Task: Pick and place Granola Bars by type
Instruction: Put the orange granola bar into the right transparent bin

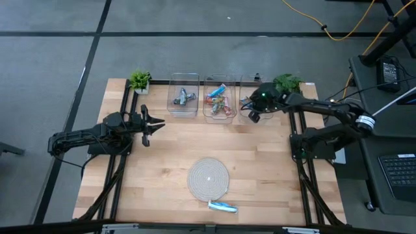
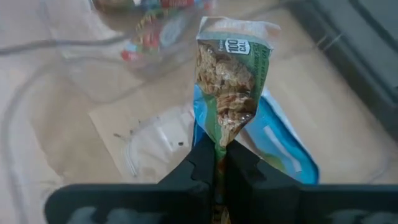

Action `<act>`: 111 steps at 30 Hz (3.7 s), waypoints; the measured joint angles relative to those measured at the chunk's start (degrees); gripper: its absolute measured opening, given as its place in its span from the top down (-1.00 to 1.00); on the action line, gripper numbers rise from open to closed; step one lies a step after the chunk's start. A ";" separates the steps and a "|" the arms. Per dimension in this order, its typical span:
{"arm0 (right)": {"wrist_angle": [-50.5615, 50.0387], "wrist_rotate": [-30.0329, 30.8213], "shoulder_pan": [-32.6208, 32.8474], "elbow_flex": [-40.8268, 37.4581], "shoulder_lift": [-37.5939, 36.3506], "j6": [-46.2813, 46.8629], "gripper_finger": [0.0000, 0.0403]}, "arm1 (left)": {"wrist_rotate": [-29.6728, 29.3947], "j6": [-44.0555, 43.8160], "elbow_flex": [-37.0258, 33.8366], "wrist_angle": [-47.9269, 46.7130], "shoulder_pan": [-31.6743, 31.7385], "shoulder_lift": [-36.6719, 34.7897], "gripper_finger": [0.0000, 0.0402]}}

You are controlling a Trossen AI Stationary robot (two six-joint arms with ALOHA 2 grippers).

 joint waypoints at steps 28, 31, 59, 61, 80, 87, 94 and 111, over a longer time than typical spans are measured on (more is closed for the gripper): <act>1.19 0.07 0.00 0.02 5.68 -2.42 0.77 | -0.01 0.00 0.01 0.01 -0.01 0.00 0.64; 1.19 0.07 0.00 0.02 5.66 -2.34 0.64 | -0.01 0.00 -0.02 -0.01 0.01 0.00 0.64; -18.40 -0.05 9.08 12.27 -9.97 -0.65 0.38 | 0.01 0.00 0.00 -0.01 0.01 0.00 0.64; -18.57 -1.34 12.67 11.13 -12.62 0.74 0.38 | -0.01 0.00 -0.02 0.00 -0.01 0.01 0.64; -11.64 9.07 47.67 9.62 -9.36 0.83 0.38 | 0.01 -0.01 0.00 -0.01 -0.01 0.01 0.64; 1.55 9.11 58.98 9.60 -1.01 -4.23 0.38 | 0.01 0.00 -0.01 0.01 0.00 0.00 0.64; 16.38 9.17 65.22 10.55 11.09 -15.35 0.38 | 0.01 0.00 0.00 -0.01 -0.01 0.00 0.64; -5.77 9.19 72.99 37.25 28.92 -14.15 0.38 | 0.01 0.00 0.00 0.01 -0.01 0.01 0.64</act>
